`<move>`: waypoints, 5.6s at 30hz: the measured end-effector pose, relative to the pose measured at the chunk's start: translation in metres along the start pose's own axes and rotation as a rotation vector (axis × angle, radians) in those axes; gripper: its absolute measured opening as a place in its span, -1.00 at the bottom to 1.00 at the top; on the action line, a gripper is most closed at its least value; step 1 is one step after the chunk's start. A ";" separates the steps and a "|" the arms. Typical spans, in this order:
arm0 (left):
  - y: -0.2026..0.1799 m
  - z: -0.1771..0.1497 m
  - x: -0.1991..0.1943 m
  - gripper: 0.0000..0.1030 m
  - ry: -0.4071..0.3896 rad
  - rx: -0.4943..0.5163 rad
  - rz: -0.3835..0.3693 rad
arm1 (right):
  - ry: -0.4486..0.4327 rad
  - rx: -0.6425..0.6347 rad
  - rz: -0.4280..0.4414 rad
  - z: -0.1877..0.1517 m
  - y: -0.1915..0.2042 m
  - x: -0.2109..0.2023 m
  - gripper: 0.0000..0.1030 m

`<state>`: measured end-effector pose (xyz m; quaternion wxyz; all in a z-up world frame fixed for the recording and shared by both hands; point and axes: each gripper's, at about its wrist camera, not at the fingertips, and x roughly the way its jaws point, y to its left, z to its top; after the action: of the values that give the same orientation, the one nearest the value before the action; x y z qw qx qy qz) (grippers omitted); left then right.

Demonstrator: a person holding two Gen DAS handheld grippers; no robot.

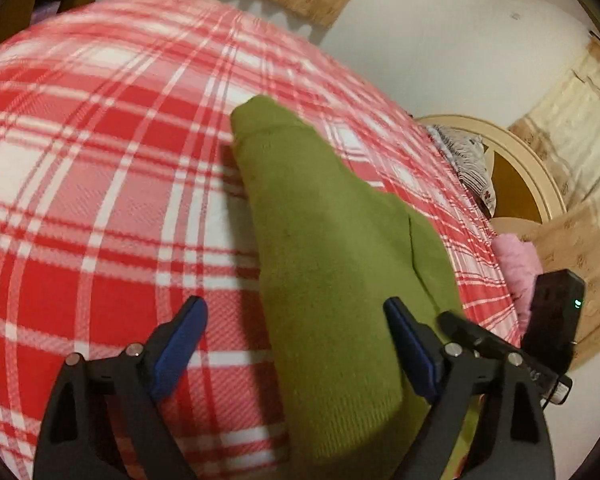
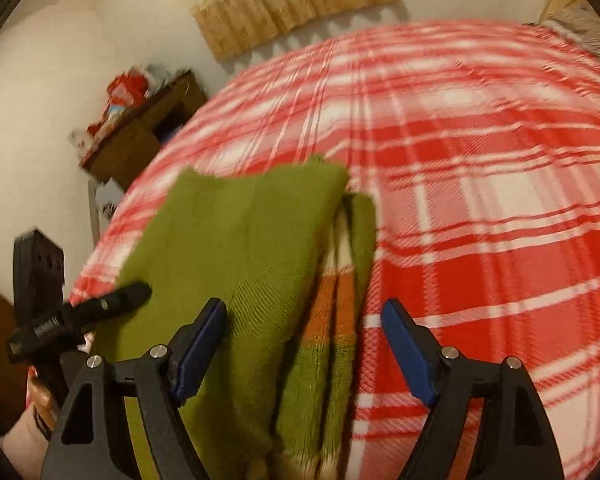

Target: Fold small clothes

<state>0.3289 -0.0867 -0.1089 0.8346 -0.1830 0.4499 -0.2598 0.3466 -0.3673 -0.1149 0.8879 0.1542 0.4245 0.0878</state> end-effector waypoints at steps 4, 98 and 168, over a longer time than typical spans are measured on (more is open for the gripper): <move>-0.016 -0.005 0.007 0.77 -0.010 0.094 0.039 | -0.027 -0.011 0.027 -0.003 -0.002 0.010 0.58; 0.015 -0.148 -0.154 -0.14 -0.046 0.216 0.246 | -0.008 -0.132 -0.021 -0.178 0.180 -0.050 -0.36; 0.145 -0.004 -0.148 -0.33 -0.193 0.077 0.457 | -0.061 -0.362 0.085 -0.019 0.263 0.117 -0.44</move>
<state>0.2960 0.1168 -0.0921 0.9171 -0.0686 0.3877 -0.0628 0.3983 -0.0832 -0.1196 0.9091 0.0124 0.3677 0.1952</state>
